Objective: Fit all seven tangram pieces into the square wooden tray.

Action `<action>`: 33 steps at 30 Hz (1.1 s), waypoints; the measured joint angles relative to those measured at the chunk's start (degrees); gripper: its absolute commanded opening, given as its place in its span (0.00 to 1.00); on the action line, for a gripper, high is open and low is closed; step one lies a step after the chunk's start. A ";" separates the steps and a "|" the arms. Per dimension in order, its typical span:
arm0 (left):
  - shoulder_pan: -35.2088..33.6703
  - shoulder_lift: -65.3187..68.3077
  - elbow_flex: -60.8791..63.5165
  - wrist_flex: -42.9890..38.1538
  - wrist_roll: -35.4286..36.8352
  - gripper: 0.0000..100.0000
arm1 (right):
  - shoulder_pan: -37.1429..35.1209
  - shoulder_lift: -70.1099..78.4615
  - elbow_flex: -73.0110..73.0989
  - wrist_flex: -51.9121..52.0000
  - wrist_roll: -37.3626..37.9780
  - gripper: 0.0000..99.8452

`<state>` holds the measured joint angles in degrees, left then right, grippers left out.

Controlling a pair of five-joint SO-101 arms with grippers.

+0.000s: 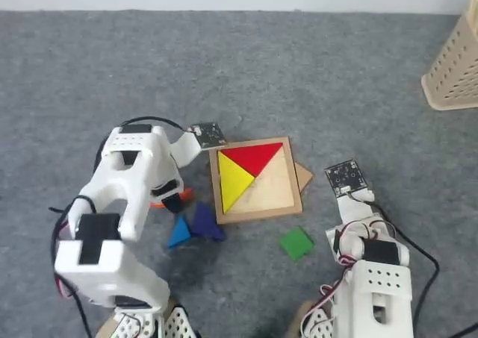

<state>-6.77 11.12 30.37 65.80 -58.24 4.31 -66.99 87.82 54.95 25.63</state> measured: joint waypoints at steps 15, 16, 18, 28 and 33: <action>-0.44 4.57 -16.09 13.54 1.76 0.10 | 0.00 0.00 0.00 0.00 0.00 0.01; -0.53 4.57 -17.23 14.42 1.76 0.10 | 0.00 0.00 0.00 0.00 0.00 0.01; -0.62 4.57 -18.64 15.56 1.76 0.10 | 0.00 0.00 0.00 0.00 0.00 0.01; -0.62 4.57 -19.25 16.44 1.85 0.13 | 0.00 0.00 0.00 0.00 0.00 0.01; -0.62 4.57 -19.25 16.62 3.34 0.16 | 0.00 0.00 0.00 0.00 0.00 0.01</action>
<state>-7.38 15.69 11.12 82.42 -54.90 4.31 -66.99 87.82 54.95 25.63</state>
